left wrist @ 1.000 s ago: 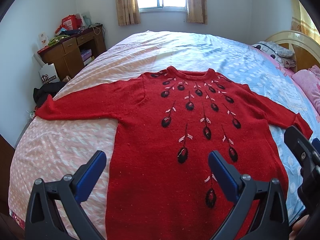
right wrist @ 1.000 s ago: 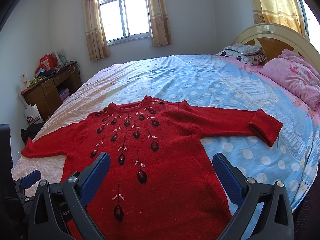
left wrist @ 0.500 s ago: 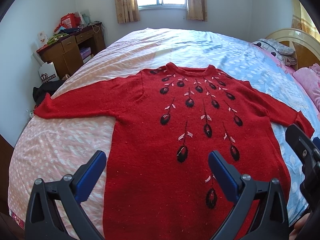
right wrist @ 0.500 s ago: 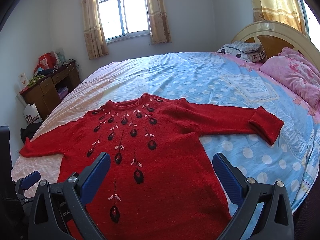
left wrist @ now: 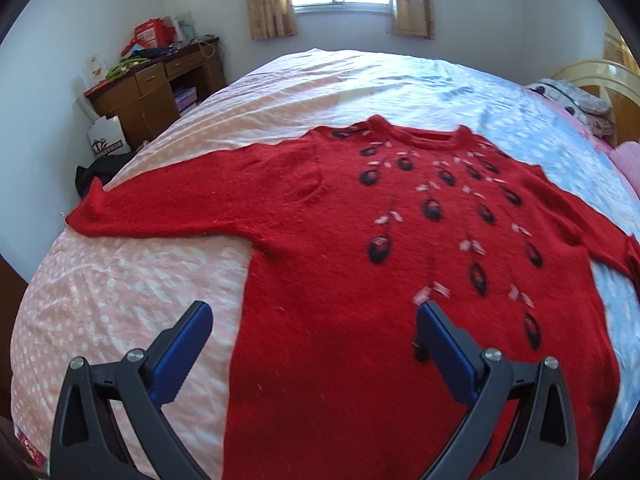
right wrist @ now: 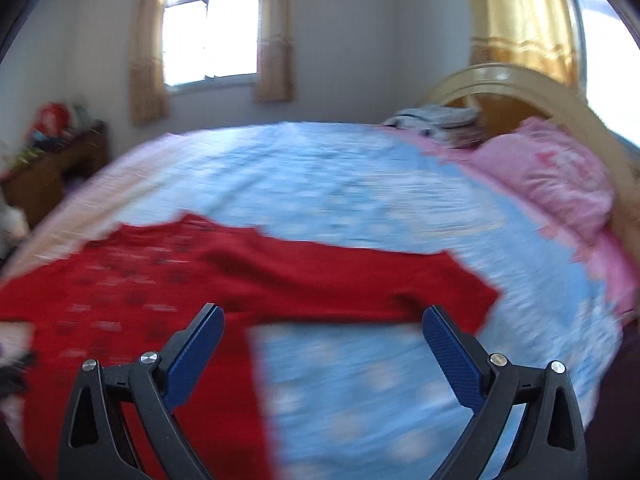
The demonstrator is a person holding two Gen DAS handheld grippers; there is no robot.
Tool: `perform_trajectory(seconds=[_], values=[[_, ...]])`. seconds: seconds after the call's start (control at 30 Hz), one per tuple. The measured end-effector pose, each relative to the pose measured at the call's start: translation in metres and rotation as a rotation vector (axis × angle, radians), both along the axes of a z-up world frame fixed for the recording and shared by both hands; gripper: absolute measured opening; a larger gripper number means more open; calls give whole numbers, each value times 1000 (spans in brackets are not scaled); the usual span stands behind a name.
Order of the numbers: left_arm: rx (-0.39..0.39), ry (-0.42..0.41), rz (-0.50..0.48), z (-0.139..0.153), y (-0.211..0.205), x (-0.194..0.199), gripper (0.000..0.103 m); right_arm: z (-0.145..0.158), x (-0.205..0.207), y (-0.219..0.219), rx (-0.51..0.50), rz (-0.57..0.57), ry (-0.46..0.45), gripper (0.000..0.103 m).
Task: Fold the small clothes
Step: 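Grasp the cuff of the sweater sleeve with the right gripper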
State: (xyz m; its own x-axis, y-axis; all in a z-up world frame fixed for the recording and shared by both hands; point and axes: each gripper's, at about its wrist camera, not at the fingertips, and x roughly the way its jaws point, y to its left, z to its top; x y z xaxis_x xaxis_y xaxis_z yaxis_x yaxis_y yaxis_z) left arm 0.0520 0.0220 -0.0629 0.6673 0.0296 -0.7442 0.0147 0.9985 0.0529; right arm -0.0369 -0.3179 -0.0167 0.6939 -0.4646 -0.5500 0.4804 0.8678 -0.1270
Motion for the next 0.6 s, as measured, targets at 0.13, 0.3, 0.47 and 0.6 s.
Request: perform_trajectory(seconds=[0.13, 0.3, 0.47, 0.6], values=[[2, -5, 31, -15, 7, 15, 103, -15, 10, -64, -40, -55, 74, 89], [-15, 23, 48, -37, 11, 28, 103, -39, 23, -121, -11, -52, 177, 69], [-107, -13, 59, -40, 21, 23, 103, -60, 26, -151, 80, -73, 201, 63], [-101, -53, 60, -41, 18, 17, 103, -58, 26, -153, 170, -8, 194, 18]])
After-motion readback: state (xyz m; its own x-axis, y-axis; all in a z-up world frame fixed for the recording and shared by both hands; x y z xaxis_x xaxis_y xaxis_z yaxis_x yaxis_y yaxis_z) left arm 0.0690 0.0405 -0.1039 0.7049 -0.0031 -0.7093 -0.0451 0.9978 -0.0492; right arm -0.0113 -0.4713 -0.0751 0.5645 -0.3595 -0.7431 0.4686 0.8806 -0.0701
